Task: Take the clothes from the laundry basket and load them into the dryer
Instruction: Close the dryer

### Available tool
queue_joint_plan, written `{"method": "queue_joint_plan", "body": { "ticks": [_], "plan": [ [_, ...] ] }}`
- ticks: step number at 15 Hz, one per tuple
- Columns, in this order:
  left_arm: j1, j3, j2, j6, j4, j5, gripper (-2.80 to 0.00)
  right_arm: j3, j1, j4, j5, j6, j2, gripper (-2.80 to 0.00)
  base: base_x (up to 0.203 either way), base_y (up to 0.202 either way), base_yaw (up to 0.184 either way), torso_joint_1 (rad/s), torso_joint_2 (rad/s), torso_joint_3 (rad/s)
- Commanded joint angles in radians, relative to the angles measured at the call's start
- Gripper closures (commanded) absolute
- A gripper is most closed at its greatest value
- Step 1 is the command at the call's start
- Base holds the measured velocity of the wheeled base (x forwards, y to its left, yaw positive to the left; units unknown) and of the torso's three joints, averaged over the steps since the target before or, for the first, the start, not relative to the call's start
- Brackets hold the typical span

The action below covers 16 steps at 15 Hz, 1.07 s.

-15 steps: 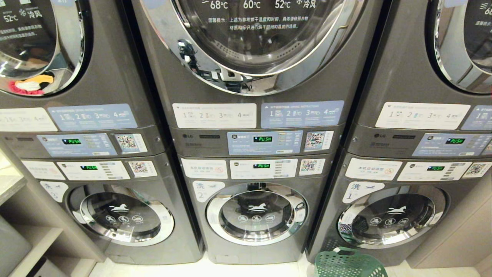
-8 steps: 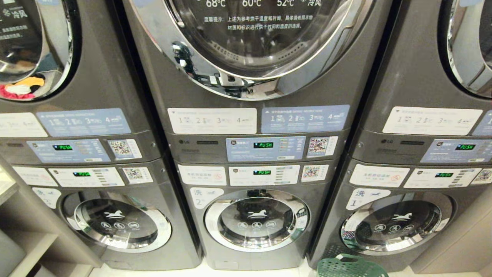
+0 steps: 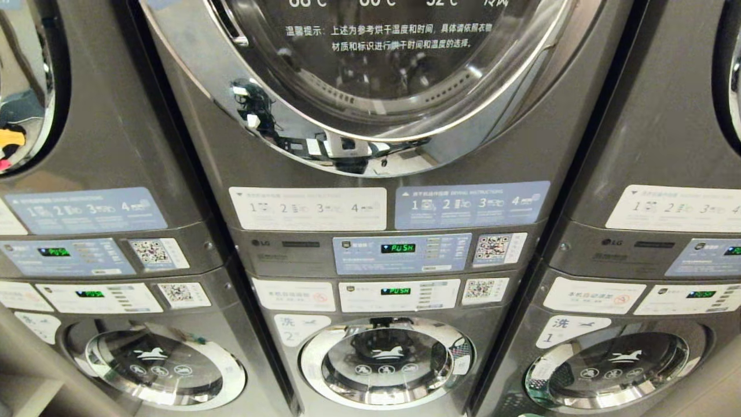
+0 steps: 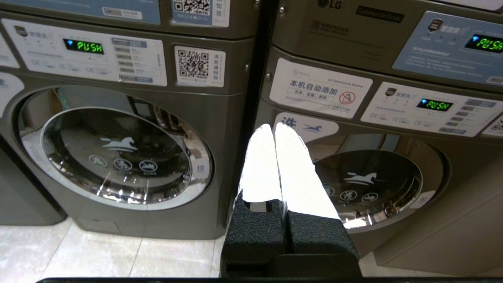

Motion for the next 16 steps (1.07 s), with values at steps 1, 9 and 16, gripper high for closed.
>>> {"method": "queue_joint_plan", "body": {
  "ticks": [1,9,16],
  "plan": [
    [0.000,0.002,0.001,0.000,0.000,0.000,0.00,0.000,-0.001,0.002,0.000,-0.001,0.002,0.00,0.194,0.000,0.001,0.006,0.00,-0.006],
    [0.000,0.002,0.001,0.002,0.000,0.000,0.00,0.000,-0.001,0.002,0.000,0.002,0.002,0.00,0.195,0.000,-0.001,0.003,0.00,0.003],
    [0.000,0.002,0.001,0.003,0.000,0.000,0.00,-0.005,-0.001,0.018,0.000,0.003,0.002,0.00,0.063,0.000,0.000,0.002,0.01,0.002]
  ]
}}
